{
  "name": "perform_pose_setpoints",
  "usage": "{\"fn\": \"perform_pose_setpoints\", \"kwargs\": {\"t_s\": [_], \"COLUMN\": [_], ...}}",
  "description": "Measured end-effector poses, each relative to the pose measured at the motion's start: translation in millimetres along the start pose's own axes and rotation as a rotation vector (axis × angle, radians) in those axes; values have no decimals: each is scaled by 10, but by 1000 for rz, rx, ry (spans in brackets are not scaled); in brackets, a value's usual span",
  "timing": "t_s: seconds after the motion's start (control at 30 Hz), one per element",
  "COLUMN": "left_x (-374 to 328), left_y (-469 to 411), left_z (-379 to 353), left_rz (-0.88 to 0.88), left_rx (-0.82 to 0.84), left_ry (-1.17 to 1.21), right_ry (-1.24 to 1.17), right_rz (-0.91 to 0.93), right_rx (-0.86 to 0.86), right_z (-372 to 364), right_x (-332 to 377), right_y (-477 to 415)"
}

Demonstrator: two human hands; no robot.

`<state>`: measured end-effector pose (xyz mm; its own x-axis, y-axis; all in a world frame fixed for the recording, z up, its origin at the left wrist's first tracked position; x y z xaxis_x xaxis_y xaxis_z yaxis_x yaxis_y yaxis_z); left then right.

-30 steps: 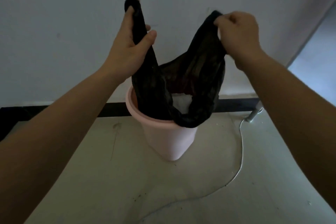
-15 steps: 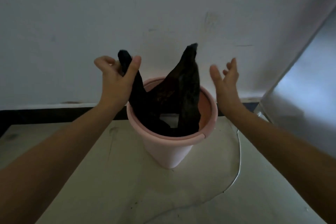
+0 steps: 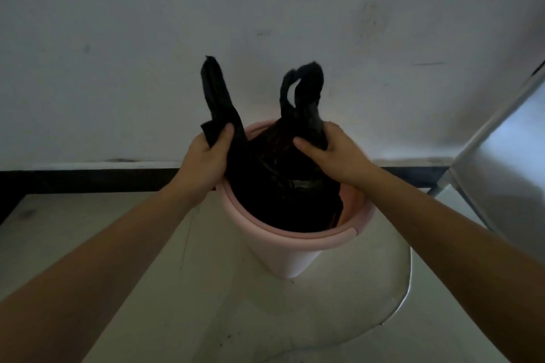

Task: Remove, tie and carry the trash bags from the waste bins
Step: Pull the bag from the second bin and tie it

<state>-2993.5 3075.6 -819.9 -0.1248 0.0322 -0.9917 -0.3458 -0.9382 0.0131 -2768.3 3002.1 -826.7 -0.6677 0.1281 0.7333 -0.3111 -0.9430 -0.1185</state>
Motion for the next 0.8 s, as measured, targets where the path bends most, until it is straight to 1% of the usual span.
{"fn": "perform_pose_setpoints", "kwargs": {"t_s": [0.07,0.1,0.17,0.23,0.33,0.4,0.47,0.53,0.63,0.73,0.8], "left_x": [1,-19,-61,-113,-220,-382,-675,-1084,-1807,-2527,-2937], "left_y": [-3,-10,-79,-141,-196,-242,-316,-380,-407,-337,-238], "left_z": [14,14,55,99,122,153,225,370,694,1127,1402], "left_rz": [96,124,164,184,178,143,83,1,-155,-292,-359], "left_rx": [-70,-93,-151,-187,-161,-136,-109,-103,-160,-238,-250], "left_ry": [273,389,600,716,771,789,797,771,689,719,722], "right_ry": [-331,-436,-556,-618,-570,-544,-575,-638,-702,-817,-871], "right_rz": [-113,-136,-150,-144,-117,-101,-97,-82,-36,41,115], "right_rx": [-64,-112,-188,-192,-161,-198,-257,-293,-332,-279,-227], "right_z": [3,21,75,113,183,296,477,673,1024,1260,1316], "right_x": [23,38,113,244,439,596,841,1231,1953,2708,3143], "right_y": [-56,-94,-171,-245,-293,-296,-333,-439,-653,-767,-753]}}
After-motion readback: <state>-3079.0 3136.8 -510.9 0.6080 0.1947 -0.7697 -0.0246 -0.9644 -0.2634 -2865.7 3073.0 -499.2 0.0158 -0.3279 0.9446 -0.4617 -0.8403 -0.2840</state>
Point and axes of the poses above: each hand's wrist, its own y-axis away from the middle knuckle, its own z-axis out of the back of the hand, x = y × z, the point moved 9 cm from there along -y, towards the middle knuckle, and after that the axes turned 1 degree about -x, right-handed, at the moved point
